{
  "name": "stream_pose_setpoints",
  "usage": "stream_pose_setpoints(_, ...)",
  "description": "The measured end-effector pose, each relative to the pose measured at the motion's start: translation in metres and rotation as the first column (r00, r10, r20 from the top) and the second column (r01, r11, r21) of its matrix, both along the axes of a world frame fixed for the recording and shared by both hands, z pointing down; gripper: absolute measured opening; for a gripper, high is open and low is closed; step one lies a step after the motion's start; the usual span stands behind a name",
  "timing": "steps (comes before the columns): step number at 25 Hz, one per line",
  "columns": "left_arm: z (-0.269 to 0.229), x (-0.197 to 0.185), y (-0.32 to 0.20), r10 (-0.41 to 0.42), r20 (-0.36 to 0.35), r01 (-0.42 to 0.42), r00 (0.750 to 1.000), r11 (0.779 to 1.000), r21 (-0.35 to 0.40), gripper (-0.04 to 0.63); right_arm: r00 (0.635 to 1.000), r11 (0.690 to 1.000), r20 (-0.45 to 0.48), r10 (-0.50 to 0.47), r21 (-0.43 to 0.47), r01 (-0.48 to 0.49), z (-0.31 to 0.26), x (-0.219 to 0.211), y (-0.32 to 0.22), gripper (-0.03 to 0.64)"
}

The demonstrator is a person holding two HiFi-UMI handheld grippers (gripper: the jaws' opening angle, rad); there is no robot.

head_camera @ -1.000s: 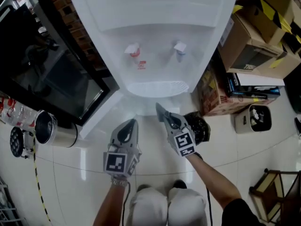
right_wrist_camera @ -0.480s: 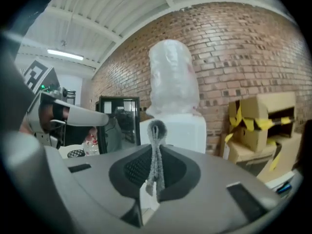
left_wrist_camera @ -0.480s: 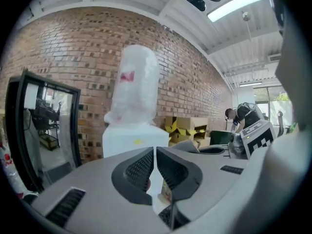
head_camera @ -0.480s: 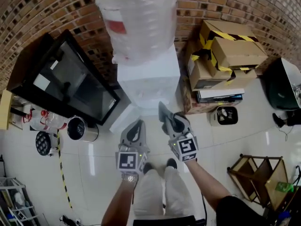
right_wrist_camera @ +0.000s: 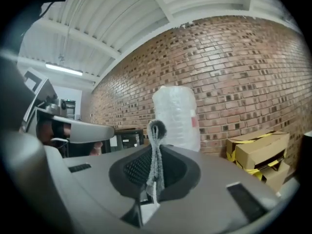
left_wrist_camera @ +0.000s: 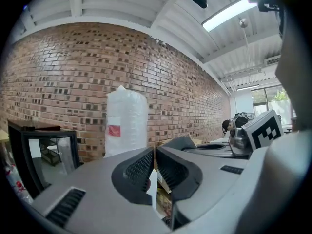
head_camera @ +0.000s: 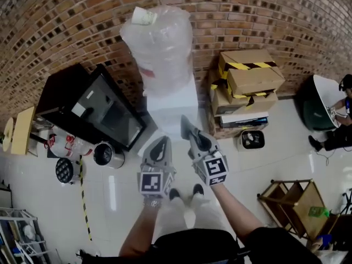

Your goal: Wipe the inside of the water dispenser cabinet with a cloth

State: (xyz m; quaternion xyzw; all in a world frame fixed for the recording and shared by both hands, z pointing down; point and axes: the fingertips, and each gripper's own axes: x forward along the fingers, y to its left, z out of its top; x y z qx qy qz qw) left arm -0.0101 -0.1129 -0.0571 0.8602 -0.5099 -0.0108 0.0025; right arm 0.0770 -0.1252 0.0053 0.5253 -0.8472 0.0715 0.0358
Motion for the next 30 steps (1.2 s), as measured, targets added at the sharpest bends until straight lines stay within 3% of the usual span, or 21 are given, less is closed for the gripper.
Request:
stream_pose_setpoints(7, -0.017, 0.007, 0.032, -0.001, -0.032, 0.001, 0.999, 1.0, -0.007, 0.021, 0.999, 0.999, 0.017, -0.029, -0.016, 0.029, -0.019, 0.001, 0.03, 0.025)
stream_pose_setpoints(15, -0.011, -0.013, 0.1, 0.084, -0.047, -0.085, 0.995, 0.996, -0.019, 0.021, 0.999, 0.999, 0.013, 0.041, -0.007, -0.041, -0.025, -0.021, 0.102, 0.025)
stream_pose_setpoints(21, -0.005, -0.03, 0.17, 0.146, -0.043, -0.148, 0.988, 0.988, -0.046, 0.021, 0.993, 0.993, 0.021, 0.119, -0.018, -0.118, -0.035, -0.039, 0.186, 0.025)
stream_pose_setpoints(30, -0.028, -0.049, 0.231, 0.133, -0.034, -0.134, 0.991, 0.99, -0.036, 0.021, 1.0, 1.0, 0.018, 0.022, -0.005, -0.022, -0.05, -0.08, 0.248, 0.025)
